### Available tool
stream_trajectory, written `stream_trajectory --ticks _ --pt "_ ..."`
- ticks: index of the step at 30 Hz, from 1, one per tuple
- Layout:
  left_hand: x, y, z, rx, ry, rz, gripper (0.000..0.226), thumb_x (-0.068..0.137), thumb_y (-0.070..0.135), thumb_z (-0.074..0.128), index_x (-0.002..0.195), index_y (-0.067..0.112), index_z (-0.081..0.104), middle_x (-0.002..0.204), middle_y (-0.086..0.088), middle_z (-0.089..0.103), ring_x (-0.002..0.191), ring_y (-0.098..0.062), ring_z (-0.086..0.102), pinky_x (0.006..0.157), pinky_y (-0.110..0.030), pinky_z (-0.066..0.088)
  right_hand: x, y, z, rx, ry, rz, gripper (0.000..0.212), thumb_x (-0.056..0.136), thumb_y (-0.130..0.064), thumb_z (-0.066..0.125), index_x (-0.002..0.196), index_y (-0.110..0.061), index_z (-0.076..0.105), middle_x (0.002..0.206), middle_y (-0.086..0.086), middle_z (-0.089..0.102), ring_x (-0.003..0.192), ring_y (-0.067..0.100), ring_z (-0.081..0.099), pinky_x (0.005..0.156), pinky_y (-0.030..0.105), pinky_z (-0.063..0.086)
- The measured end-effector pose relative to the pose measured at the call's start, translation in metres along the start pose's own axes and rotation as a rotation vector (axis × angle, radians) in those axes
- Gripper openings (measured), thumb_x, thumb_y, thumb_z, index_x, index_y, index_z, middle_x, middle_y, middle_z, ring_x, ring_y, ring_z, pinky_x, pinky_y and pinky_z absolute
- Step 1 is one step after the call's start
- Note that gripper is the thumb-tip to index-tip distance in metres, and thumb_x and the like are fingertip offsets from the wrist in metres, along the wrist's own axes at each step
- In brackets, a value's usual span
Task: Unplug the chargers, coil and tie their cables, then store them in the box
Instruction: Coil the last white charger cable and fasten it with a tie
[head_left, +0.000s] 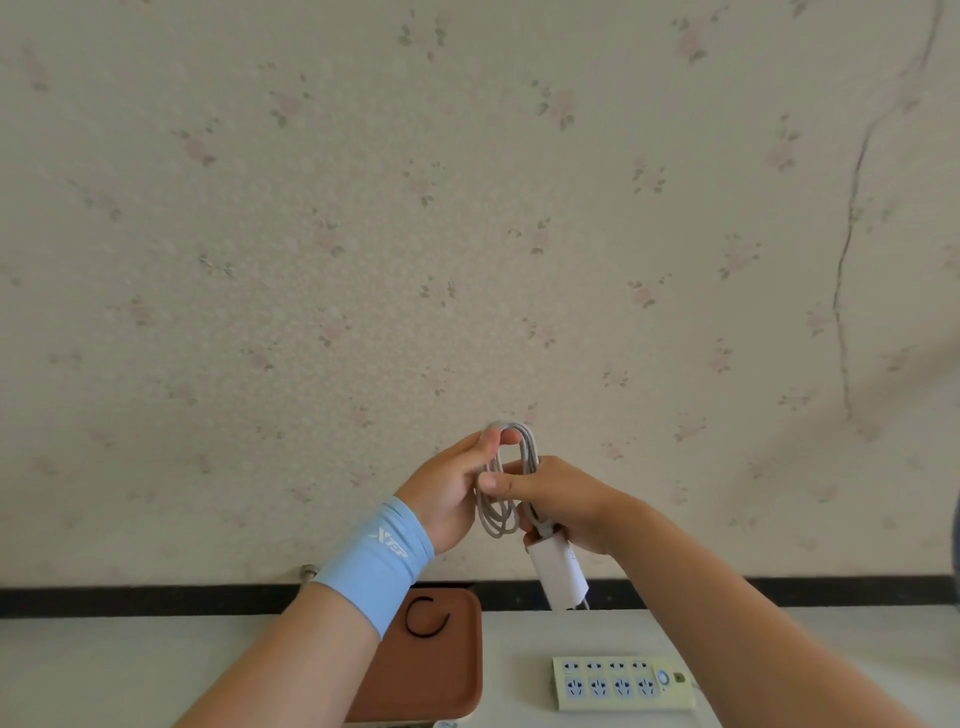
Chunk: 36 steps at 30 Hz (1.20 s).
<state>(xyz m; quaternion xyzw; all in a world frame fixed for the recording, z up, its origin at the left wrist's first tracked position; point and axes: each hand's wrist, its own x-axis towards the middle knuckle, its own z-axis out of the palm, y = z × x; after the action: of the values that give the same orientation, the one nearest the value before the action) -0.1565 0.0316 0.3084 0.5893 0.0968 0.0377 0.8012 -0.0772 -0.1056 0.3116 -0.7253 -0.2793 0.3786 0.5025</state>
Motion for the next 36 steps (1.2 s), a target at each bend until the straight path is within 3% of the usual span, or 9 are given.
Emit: stream_trajectory --ticks 5,9,12,16,21,26,29,32,36 --pt "-0.004 0.003 -0.003 0.203 -0.026 -0.021 0.035 0.088 0.048 0.059 0.111 0.026 0.075 0.12 -0.011 0.07 0.123 -0.03 0.057 0.109 -0.048 0.04 -0.002 0.006 -0.001 -0.073 -0.074 0.012 0.039 0.078 -0.04 0.081 0.108 -0.016 0.075 0.106 0.002 0.077 0.086 0.015 0.06 0.072 0.03 0.05" --pt "-0.004 0.013 -0.02 0.34 -0.133 -0.021 0.038 0.088 0.049 0.062 0.111 0.021 0.076 0.118 -0.006 0.071 0.121 -0.025 0.058 0.117 -0.051 0.029 -0.006 0.004 -0.002 -0.074 -0.12 0.022 0.047 0.074 -0.037 0.076 0.107 -0.003 0.07 0.091 0.004 0.067 0.079 0.015 0.058 0.067 0.029 0.052" --pt "-0.001 0.019 -0.024 0.322 0.021 -0.003 0.04 0.087 0.048 0.06 0.104 0.013 0.073 0.114 -0.004 0.072 0.115 -0.021 0.062 0.115 -0.047 0.033 -0.008 0.003 0.002 -0.071 -0.212 0.03 0.035 0.077 -0.033 0.072 0.099 -0.007 0.066 0.091 0.006 0.067 0.08 0.019 0.058 0.065 0.031 0.05" --pt "-0.004 0.021 -0.004 -0.105 0.024 0.05 0.037 0.096 0.043 0.047 0.101 0.008 0.058 0.11 -0.019 0.072 0.105 -0.037 0.067 0.099 -0.047 0.047 -0.008 0.002 0.012 -0.012 -0.351 0.006 0.019 0.093 -0.02 0.06 0.105 -0.006 0.057 0.106 0.012 0.075 0.095 0.026 0.064 0.065 0.029 0.051" --pt "-0.009 0.019 0.011 0.011 0.151 0.158 0.033 0.1 0.037 0.05 0.088 0.008 0.061 0.048 -0.002 0.039 0.056 -0.026 0.063 0.069 -0.039 0.056 -0.004 0.002 0.026 -0.034 -0.349 0.028 0.014 0.092 -0.019 0.063 0.079 -0.014 0.059 0.071 0.004 0.063 0.066 0.019 0.059 0.063 0.032 0.049" --pt "-0.005 0.019 0.009 -0.052 0.26 0.232 0.032 0.1 0.037 0.052 0.084 0.009 0.058 0.045 0.0 0.031 0.036 -0.015 0.032 0.045 -0.027 0.04 -0.002 -0.001 0.034 0.012 -0.309 0.005 0.011 0.084 -0.018 0.075 0.085 -0.013 0.066 0.08 0.007 0.065 0.061 0.014 0.056 0.063 0.03 0.05" --pt "-0.003 0.023 0.008 -0.105 0.295 0.26 0.034 0.101 0.039 0.05 0.083 0.011 0.056 0.044 0.0 0.031 0.034 -0.013 0.026 0.041 -0.023 0.032 0.0 -0.002 0.031 0.024 -0.296 0.008 0.027 0.085 -0.024 0.077 0.107 -0.01 0.07 0.107 0.013 0.074 0.078 0.019 0.068 0.08 0.034 0.058" --pt "-0.003 0.023 0.008 -0.117 0.293 0.276 0.035 0.102 0.039 0.048 0.084 0.01 0.055 0.044 0.0 0.031 0.034 -0.012 0.025 0.04 -0.023 0.031 0.001 0.0 0.031 -0.032 -0.301 -0.001 0.039 0.079 -0.034 0.078 0.106 -0.008 0.069 0.098 0.01 0.076 0.092 0.022 0.07 0.098 0.038 0.055" --pt "-0.004 0.025 0.006 -0.136 0.278 0.325 0.034 0.103 0.038 0.045 0.084 0.012 0.056 0.045 0.001 0.03 0.035 -0.011 0.025 0.041 -0.023 0.031 0.0 0.002 0.031 0.117 -0.368 0.032 0.032 0.084 -0.024 0.074 0.109 -0.004 0.066 0.098 0.014 0.073 0.089 0.027 0.069 0.089 0.036 0.057"
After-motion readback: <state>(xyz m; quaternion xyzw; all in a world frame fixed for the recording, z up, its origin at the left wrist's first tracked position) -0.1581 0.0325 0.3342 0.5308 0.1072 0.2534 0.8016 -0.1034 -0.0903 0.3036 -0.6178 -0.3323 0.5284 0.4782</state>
